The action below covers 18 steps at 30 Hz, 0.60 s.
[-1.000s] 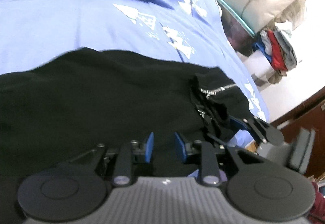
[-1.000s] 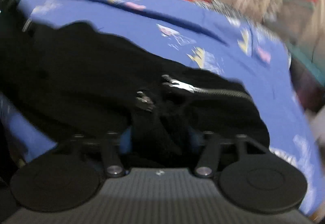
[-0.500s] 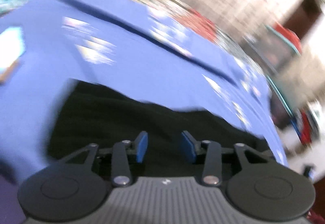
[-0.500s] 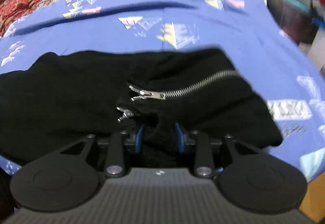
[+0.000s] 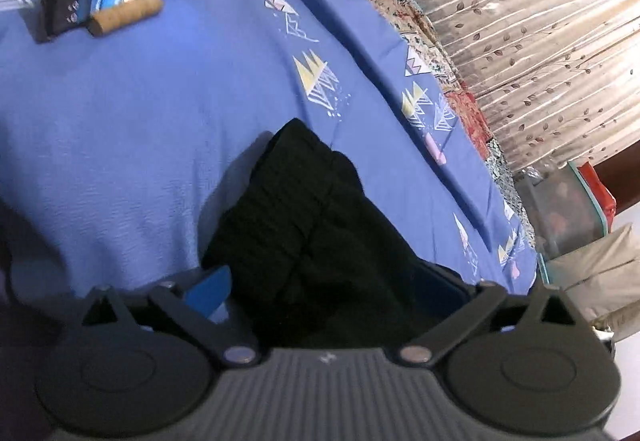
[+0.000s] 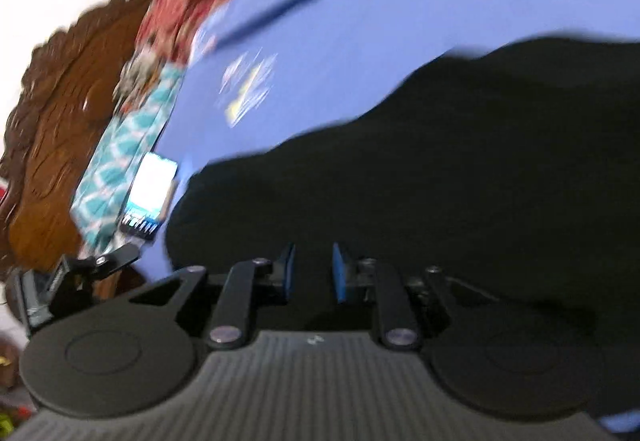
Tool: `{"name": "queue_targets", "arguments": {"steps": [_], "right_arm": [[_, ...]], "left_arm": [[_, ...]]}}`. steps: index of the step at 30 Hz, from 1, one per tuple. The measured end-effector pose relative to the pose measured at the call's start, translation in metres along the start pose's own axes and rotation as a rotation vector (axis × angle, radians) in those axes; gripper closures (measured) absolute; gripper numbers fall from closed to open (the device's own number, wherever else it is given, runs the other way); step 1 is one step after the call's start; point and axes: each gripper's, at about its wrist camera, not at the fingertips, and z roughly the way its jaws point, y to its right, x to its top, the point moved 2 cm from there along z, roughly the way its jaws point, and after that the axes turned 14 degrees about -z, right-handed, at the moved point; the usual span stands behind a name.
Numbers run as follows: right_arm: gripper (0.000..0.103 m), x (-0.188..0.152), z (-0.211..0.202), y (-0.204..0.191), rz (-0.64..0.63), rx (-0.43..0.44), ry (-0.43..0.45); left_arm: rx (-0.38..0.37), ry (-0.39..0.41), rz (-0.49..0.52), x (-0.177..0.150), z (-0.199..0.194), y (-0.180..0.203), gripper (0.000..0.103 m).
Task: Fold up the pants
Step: 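Grasp the folded pants edge with the left gripper while the right gripper smooths them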
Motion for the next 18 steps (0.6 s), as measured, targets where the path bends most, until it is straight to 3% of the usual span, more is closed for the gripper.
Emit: {"name": "queue_targets", "arguments": {"steps": [1, 2, 3, 4, 6, 7, 8, 11, 18], "right_arm": [[0.081, 0.009, 0.013, -0.004, 0.006, 0.028, -0.022], [0.081, 0.018, 0.030, -0.012, 0.016, 0.052, -0.047], [0.081, 0.021, 0.048, -0.019, 0.025, 0.059, -0.074], [0.081, 0.029, 0.056, -0.019, 0.032, 0.053, -0.101], [0.093, 0.026, 0.088, -0.021, 0.045, -0.010, -0.169], [0.102, 0.024, 0.095, -0.018, 0.072, -0.014, -0.148], [0.103, 0.022, 0.099, -0.017, 0.111, -0.010, -0.135], [0.103, 0.022, 0.101, -0.022, 0.140, -0.003, -0.132], [0.099, 0.021, 0.082, -0.001, 0.254, 0.069, -0.090]], "left_arm": [[0.002, 0.001, -0.007, 0.000, -0.001, -0.006, 0.005], [0.007, 0.005, -0.007, 0.002, 0.004, -0.007, 0.020], [0.021, 0.015, 0.007, 0.002, 0.006, -0.007, 0.049], [0.040, 0.019, 0.023, 0.002, 0.008, -0.008, 0.063], [0.024, 0.013, 0.022, 0.001, 0.007, -0.013, 0.073], [0.021, 0.022, 0.028, 0.000, 0.004, -0.013, 0.075], [0.019, 0.034, 0.052, -0.003, 0.001, -0.009, 0.076], [-0.021, 0.055, 0.164, -0.017, -0.004, 0.015, 0.077], [-0.075, -0.015, 0.479, -0.069, 0.029, 0.092, 0.077]]}}
